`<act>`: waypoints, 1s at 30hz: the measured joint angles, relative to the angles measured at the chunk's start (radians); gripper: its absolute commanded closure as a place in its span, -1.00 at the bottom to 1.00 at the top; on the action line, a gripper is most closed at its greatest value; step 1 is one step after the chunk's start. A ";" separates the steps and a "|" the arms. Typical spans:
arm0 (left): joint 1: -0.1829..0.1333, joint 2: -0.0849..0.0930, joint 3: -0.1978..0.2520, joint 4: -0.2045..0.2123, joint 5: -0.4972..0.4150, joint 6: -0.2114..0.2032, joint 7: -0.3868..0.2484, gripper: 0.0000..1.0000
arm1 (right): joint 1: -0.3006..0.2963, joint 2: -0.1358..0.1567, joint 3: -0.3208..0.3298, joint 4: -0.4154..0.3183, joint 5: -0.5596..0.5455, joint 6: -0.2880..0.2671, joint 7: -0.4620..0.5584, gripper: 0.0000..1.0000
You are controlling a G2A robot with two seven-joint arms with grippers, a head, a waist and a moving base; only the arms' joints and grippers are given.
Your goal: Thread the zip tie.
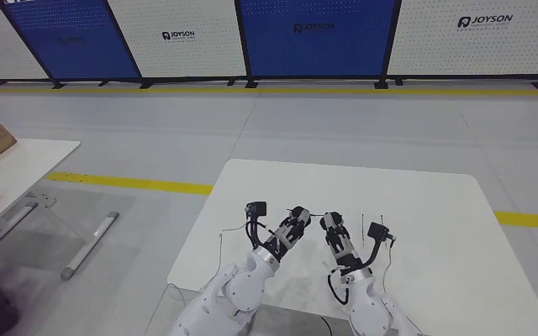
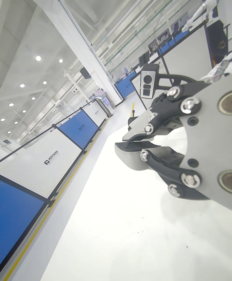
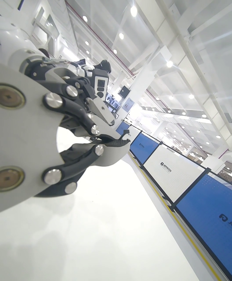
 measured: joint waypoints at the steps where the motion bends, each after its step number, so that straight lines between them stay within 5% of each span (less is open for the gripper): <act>1: 0.000 0.000 0.000 0.000 0.000 0.000 0.001 0.58 | 0.000 0.000 0.000 0.000 0.000 0.000 0.000 1.00; 8: 0.000 0.000 0.001 0.002 0.001 0.002 0.002 0.68 | 0.001 -0.001 -0.001 0.005 -0.002 -0.003 -0.010 1.00; 11: 0.000 0.000 0.001 0.003 0.002 0.002 0.002 1.00 | 0.001 -0.001 -0.001 0.006 -0.005 -0.005 -0.011 1.00; 30: -0.002 0.001 -0.003 0.006 0.010 0.003 -0.015 1.00 | -0.001 -0.003 -0.006 0.004 -0.033 0.002 -0.031 1.00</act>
